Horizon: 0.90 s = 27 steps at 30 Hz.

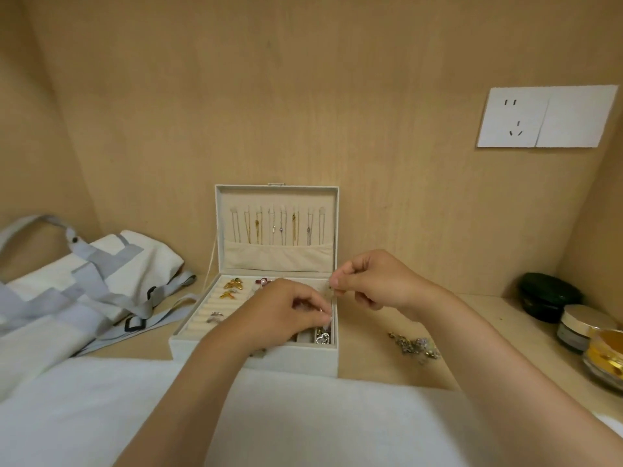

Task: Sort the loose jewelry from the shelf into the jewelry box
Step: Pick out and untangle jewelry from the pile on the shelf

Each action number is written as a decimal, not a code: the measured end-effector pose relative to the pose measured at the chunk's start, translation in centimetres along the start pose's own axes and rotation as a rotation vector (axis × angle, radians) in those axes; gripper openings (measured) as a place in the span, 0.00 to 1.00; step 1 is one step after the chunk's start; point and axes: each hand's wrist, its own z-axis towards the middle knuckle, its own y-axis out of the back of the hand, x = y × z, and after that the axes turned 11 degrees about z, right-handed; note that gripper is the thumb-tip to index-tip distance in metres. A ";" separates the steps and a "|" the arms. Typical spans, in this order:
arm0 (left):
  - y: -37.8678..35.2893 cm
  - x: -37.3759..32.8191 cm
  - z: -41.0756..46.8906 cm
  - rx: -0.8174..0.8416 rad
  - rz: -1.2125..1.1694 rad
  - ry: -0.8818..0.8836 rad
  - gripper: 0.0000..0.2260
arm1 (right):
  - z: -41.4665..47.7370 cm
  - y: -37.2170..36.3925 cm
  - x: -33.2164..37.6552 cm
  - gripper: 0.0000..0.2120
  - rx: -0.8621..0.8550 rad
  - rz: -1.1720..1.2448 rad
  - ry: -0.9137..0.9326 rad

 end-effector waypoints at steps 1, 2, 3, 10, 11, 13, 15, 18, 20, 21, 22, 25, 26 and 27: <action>-0.1 0.1 -0.1 0.018 0.012 -0.006 0.04 | 0.2 -0.3 0.2 0.03 0.012 0.008 -0.012; -0.2 0.3 -0.1 0.032 0.030 -0.014 0.04 | 0.4 -0.6 0.3 0.04 0.020 0.014 -0.022; -0.2 0.4 -0.1 0.038 0.051 -0.024 0.04 | 0.7 -0.9 0.4 0.04 0.022 0.015 -0.030; 1.0 0.8 -0.2 -0.011 0.133 -0.035 0.08 | 1.1 -2.1 -0.9 0.07 0.011 0.003 -0.042; 1.3 1.0 -0.3 -0.035 0.124 -0.017 0.06 | 1.0 -2.1 -1.0 0.07 0.015 0.007 -0.041; 1.9 1.5 -0.4 -0.130 0.095 0.022 0.04 | 1.0 -2.0 -1.2 0.07 0.021 0.039 -0.043; 2.3 2.0 -0.5 -0.229 0.060 0.044 0.06 | 1.0 -2.1 -1.2 0.06 0.028 0.082 -0.039; 1.9 1.9 -0.7 -0.255 -0.032 0.031 0.09 | 1.1 -2.7 -1.2 0.06 0.056 0.165 -0.036; 1.1 1.8 -0.6 -0.259 -0.093 0.015 0.09 | 1.2 -3.1 -1.4 0.08 0.059 0.239 -0.050; 0.8 1.8 -0.5 -0.280 -0.117 0.015 0.09 | 1.2 -3.2 -1.4 0.09 0.055 0.269 -0.059; 0.5 1.9 -0.3 -0.304 -0.138 0.016 0.09 | 1.2 -3.3 -1.5 0.09 0.050 0.294 -0.069; 0.2 2.0 0.0 -0.352 -0.208 0.015 0.07 | 1.2 -3.3 -1.4 0.07 0.034 0.366 -0.082; 0.2 2.0 0.0 -0.366 -0.238 0.015 0.06 | 1.3 -3.3 -1.4 0.07 0.030 0.385 -0.080; 0.2 2.0 0.1 -0.381 -0.262 0.020 0.05 | 1.3 -3.4 -1.3 0.07 0.021 0.394 -0.071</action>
